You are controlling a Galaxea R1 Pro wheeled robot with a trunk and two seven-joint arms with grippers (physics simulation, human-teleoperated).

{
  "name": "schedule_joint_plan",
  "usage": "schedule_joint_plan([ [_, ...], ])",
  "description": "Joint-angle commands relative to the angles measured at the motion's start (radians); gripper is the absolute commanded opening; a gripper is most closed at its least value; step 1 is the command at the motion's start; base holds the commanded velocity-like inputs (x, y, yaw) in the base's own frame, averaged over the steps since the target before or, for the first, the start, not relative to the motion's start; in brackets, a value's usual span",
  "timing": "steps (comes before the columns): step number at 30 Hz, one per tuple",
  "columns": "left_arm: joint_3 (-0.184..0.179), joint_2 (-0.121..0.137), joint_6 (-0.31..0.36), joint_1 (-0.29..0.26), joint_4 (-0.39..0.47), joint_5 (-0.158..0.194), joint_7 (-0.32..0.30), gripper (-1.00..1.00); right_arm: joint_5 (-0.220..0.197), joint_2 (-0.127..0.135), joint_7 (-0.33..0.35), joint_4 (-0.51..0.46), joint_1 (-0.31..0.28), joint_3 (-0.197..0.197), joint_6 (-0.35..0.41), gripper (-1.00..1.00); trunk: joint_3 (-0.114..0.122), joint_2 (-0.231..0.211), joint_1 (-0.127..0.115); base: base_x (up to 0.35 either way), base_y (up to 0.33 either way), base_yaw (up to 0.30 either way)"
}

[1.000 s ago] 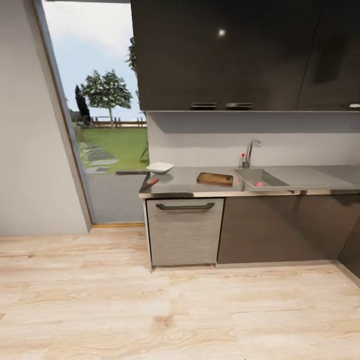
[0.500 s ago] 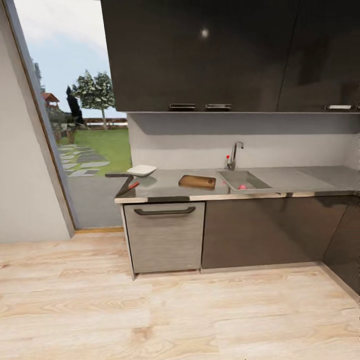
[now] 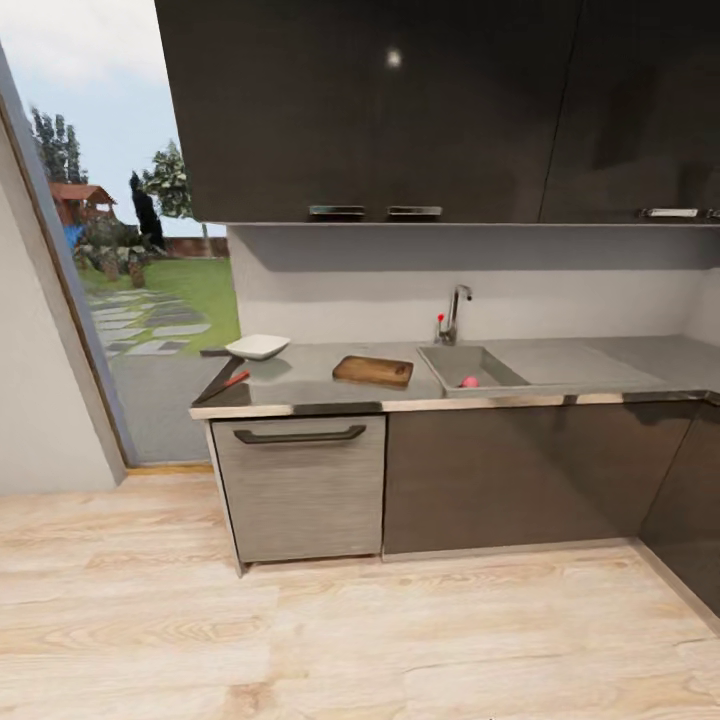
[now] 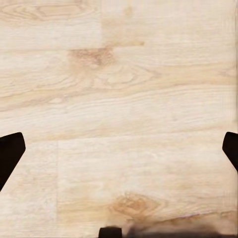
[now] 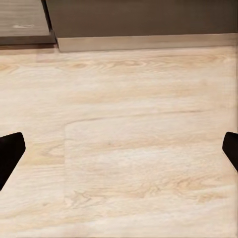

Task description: In the kitchen, take the Vidalia onion out of the sink, dice it on the chopping board with the paring knife, put the diced onion into the bowl on the countertop, then place both the paring knife and the chopping board into the sink.

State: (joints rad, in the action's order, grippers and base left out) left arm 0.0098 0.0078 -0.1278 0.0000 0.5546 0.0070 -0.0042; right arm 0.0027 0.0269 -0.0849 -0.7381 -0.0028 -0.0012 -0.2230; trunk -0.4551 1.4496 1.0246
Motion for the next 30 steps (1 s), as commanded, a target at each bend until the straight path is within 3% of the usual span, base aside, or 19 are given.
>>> schedule_joint_plan([
  [1, 0.001, 0.0, -0.002, 0.0, 0.001, 0.001, 0.0, 1.0, 0.001, 0.0, -0.003, 0.0, 0.0, 0.001, -0.002, 1.0, -0.001, 0.0, 0.0, 0.215, -0.159, 0.0],
  [30, 0.0, 0.002, -0.003, 0.0, 0.01, 0.0, -0.001, 1.0, 0.005, 0.002, -0.006, 0.044, -0.001, 0.001, -0.002, 1.0, -0.001, 0.0, 0.0, 0.025, -0.01, 0.0],
])
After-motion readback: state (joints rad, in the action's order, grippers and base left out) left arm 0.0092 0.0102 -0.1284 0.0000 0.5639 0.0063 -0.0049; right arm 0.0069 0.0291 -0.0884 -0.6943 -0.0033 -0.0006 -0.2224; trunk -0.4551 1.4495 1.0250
